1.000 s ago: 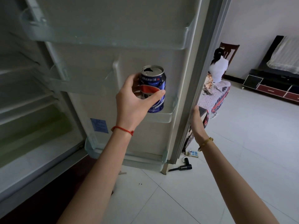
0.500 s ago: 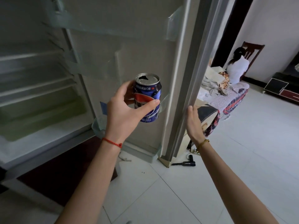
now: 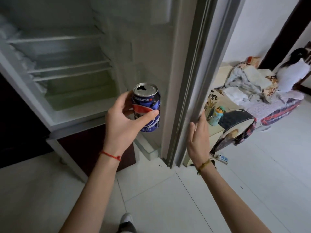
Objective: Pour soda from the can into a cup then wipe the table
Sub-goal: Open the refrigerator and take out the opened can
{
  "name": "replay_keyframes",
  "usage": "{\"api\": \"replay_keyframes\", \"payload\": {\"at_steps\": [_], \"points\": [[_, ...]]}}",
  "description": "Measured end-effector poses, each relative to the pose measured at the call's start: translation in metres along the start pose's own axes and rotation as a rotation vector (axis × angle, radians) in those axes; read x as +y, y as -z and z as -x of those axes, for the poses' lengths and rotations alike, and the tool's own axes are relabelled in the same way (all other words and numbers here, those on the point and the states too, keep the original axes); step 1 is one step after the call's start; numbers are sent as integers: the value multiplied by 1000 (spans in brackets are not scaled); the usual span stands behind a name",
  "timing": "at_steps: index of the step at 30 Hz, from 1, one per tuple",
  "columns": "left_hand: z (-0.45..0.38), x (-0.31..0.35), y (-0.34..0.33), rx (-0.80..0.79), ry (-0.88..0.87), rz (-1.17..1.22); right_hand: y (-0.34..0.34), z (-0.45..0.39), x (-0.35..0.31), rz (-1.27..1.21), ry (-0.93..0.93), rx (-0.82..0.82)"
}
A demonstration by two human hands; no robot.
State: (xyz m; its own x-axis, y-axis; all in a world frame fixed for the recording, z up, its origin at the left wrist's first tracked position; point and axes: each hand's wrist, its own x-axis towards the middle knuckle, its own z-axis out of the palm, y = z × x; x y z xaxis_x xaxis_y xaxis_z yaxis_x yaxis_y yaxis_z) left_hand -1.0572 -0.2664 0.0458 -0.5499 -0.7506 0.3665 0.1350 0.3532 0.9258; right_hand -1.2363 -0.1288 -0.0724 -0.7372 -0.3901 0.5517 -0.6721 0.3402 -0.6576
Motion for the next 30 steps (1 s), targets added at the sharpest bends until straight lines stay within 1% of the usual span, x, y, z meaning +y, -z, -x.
{"api": "replay_keyframes", "payload": {"at_steps": [7,13,22,26,30], "points": [[33,1,40,98,58,-18,-14,32,-15,-38,223,-30],[57,0,81,194,88,-55,-37,54,-45,-57,412,-81],[86,-4,165,314,117,-123,-93,86,-117,-154,491,-123],[94,-8,204,352,122,-147,-122,96,-148,-146,523,-120],[100,-12,246,358,134,-165,-153,104,-178,-92,526,-102]]}}
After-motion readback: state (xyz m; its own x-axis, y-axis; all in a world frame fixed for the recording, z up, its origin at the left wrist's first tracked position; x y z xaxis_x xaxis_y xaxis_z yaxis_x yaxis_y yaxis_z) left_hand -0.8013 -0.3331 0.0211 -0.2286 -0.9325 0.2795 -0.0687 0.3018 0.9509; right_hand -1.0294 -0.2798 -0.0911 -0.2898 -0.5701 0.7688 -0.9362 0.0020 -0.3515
